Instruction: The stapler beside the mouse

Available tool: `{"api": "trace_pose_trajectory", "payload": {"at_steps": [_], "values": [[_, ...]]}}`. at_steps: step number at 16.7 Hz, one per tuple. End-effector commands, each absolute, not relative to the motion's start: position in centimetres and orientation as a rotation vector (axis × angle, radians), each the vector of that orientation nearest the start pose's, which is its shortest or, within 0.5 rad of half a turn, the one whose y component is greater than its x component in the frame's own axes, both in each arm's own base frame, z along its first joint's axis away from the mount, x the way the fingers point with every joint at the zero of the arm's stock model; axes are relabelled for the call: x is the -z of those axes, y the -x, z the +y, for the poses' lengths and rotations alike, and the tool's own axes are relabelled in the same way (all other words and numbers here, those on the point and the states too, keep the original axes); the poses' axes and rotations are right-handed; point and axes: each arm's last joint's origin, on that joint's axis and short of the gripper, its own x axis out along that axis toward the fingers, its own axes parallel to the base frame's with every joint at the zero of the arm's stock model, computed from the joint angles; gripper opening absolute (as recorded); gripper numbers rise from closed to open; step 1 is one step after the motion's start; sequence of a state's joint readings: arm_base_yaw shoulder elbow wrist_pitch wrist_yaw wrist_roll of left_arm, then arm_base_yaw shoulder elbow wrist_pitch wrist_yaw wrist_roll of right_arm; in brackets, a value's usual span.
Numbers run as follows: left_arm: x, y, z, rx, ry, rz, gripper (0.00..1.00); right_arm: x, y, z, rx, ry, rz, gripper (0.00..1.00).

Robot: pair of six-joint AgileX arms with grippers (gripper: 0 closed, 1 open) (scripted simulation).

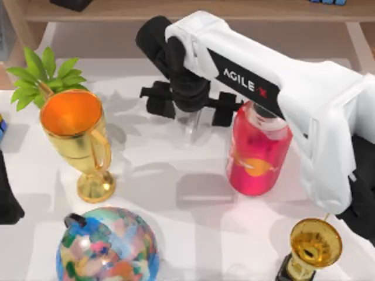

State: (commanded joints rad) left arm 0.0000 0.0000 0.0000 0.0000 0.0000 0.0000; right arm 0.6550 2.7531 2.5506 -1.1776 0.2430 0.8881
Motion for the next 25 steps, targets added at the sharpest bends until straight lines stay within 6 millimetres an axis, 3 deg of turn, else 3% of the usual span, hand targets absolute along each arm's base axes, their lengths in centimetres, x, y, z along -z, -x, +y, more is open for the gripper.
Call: {"api": "trace_pose_trajectory", "payload": {"at_steps": [8, 19, 25], "values": [[-16.0, -10.6, -0.1, 0.0, 0.0, 0.0, 1.0, -11.3, -42.9, 33.0, 0.203, -0.155, 1.264, 0.02], [-16.0, -10.6, -0.1, 0.0, 0.0, 0.0, 1.0, -11.4, -42.8, 33.2, 0.201, -0.152, 1.266, 0.0], [-16.0, -10.6, -0.1, 0.0, 0.0, 0.0, 1.0, -13.4, -42.8, 33.2, 0.204, -0.151, 1.269, 0.0]]}}
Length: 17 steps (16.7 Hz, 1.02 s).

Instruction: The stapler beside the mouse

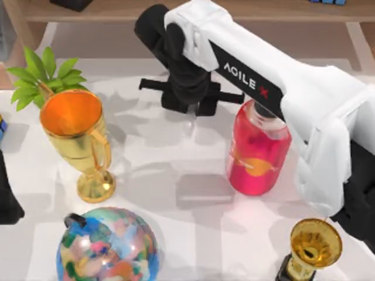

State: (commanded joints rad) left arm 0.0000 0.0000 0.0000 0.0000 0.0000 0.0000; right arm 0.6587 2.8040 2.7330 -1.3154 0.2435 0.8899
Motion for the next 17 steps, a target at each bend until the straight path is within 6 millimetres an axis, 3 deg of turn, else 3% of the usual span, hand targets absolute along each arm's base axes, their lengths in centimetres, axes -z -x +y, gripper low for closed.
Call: {"api": "trace_pose_trajectory", "payload": {"at_steps": [10, 13, 17], "values": [[-16.0, -10.6, -0.1, 0.0, 0.0, 0.0, 1.0, -15.3, -42.9, 32.5, 0.185, -0.151, 1.264, 0.0], [-16.0, -10.6, -0.1, 0.0, 0.0, 0.0, 1.0, -18.2, -43.8, 29.6, 0.143, -0.129, 1.277, 0.0], [-16.0, -10.6, -0.1, 0.0, 0.0, 0.0, 1.0, -22.9, -45.4, 21.8, 0.078, -0.097, 1.292, 0.0]]}}
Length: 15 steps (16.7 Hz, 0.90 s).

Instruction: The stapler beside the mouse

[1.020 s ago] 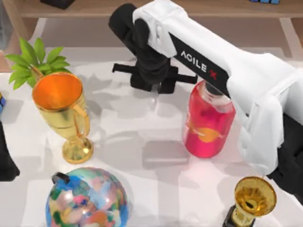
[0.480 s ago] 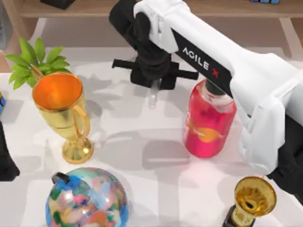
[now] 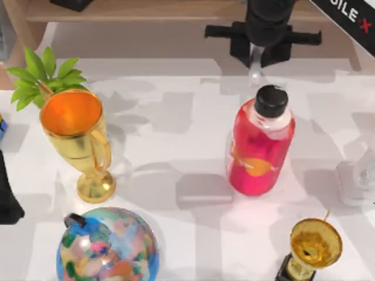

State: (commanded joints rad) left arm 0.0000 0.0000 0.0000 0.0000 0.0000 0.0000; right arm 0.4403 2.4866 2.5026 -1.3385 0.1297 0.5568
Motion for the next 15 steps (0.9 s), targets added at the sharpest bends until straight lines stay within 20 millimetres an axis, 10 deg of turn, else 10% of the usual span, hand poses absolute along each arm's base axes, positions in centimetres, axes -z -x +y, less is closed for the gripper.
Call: {"api": "trace_pose_trajectory", "payload": {"at_steps": [8, 15], "values": [[-16.0, -10.6, -0.1, 0.0, 0.0, 0.0, 1.0, -30.1, -42.9, -1.1, 0.0, -0.047, 1.181, 0.0], [-16.0, -10.6, -0.1, 0.0, 0.0, 0.0, 1.0, -25.5, -35.7, -17.7, 0.056, 0.021, 1.14, 0.0]]}}
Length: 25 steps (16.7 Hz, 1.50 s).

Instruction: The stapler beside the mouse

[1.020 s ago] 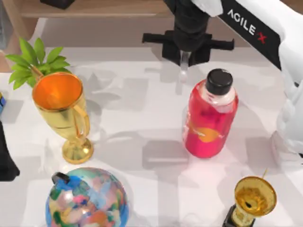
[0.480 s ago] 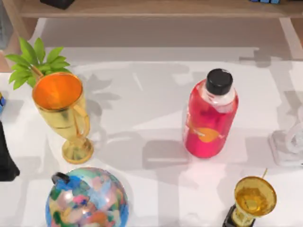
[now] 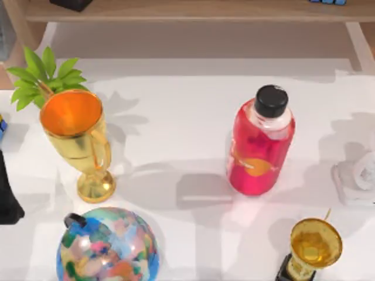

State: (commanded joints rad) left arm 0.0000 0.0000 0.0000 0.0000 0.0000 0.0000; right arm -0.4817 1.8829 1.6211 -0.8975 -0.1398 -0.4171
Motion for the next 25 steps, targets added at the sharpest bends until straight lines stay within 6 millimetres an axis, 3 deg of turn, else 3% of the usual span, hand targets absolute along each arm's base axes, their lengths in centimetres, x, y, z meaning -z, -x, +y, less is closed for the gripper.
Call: {"api": "trace_pose_trajectory", "payload": {"at_steps": [3, 7, 25], "values": [[-16.0, -10.6, -0.1, 0.0, 0.0, 0.0, 1.0, -20.6, -32.7, -21.4, 0.037, 0.012, 1.205, 0.0], [-16.0, -10.6, -0.1, 0.0, 0.0, 0.0, 1.0, -16.3, -30.3, -23.1, 0.0, -0.016, 1.268, 0.0], [-16.0, -10.6, -0.1, 0.0, 0.0, 0.0, 1.0, -16.2, -30.3, -23.3, 0.027, 0.009, 1.256, 0.0]]}}
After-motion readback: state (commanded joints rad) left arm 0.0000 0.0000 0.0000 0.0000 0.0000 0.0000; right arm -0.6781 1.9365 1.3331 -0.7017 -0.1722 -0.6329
